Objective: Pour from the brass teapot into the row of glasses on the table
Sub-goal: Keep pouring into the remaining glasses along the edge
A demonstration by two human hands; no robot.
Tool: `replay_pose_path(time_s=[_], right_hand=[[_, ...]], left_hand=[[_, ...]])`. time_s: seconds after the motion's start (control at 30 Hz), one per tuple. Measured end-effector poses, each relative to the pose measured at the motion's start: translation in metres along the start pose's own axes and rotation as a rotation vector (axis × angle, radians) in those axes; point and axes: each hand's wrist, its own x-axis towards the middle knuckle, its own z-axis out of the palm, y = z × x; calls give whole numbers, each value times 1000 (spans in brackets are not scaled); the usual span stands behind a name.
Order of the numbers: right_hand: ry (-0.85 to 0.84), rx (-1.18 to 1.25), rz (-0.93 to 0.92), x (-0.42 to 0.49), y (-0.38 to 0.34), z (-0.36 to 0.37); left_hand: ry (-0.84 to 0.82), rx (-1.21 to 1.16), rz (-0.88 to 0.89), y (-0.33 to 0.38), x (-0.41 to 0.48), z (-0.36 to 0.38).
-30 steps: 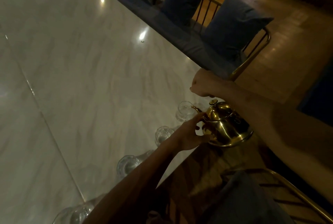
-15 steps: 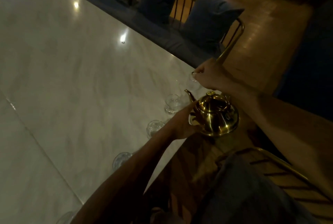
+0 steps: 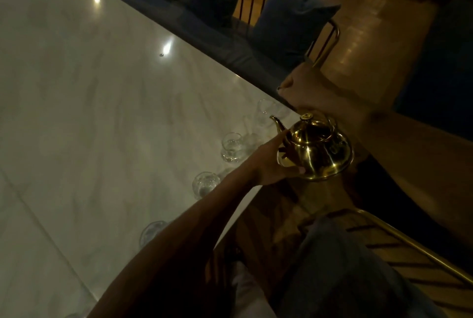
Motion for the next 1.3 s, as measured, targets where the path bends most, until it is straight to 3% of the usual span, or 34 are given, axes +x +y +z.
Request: replay_pose_path(time_s=[0.63, 0.9, 1.3], right_hand=[[-201, -71, -53, 140, 26, 11], [-325, -77, -79, 167, 19, 21], [-362, -136, -92, 180, 14, 32]], left_hand=[[106, -122, -60, -16, 118, -6], [169, -129, -109, -31, 135, -9], [189, -188, -167, -38, 143, -10]])
